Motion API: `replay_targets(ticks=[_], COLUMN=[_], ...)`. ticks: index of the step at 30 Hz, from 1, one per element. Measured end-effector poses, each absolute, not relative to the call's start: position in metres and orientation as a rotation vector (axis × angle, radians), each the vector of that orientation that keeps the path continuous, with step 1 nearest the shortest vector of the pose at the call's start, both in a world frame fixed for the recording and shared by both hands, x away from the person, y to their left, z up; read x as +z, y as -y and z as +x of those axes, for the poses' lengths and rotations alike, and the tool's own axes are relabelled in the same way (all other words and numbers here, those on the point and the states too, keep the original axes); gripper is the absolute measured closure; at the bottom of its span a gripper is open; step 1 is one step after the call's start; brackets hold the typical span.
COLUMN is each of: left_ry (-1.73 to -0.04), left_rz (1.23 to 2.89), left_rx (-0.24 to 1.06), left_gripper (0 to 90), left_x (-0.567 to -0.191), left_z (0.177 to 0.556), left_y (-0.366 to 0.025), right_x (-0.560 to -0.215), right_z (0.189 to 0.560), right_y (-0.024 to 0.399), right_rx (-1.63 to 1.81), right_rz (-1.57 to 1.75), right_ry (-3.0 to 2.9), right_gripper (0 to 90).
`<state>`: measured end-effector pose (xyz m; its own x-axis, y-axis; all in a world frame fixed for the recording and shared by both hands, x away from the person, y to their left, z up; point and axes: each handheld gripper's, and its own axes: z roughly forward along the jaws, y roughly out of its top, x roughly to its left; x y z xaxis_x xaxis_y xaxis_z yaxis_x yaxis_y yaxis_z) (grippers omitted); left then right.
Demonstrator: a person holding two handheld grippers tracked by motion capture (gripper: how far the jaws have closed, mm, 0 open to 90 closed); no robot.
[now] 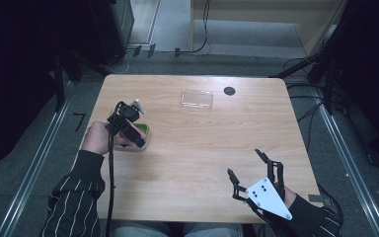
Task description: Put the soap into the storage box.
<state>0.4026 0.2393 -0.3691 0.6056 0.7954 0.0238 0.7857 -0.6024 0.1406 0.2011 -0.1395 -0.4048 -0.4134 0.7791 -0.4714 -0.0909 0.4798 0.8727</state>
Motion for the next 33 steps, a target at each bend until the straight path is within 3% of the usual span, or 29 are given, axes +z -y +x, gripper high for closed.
replay_targets(ticks=[33], left_ry=[-1.485], left_rz=[2.632], left_rx=[0.111], left_gripper=[13.9], left_x=[-0.377], left_z=[0.430], left_y=[-0.247], right_x=[-0.405], right_z=[0.201], right_y=[0.140], right_rx=[1.093], right_rz=[0.587], right_ry=[-1.730], right_gripper=[13.2])
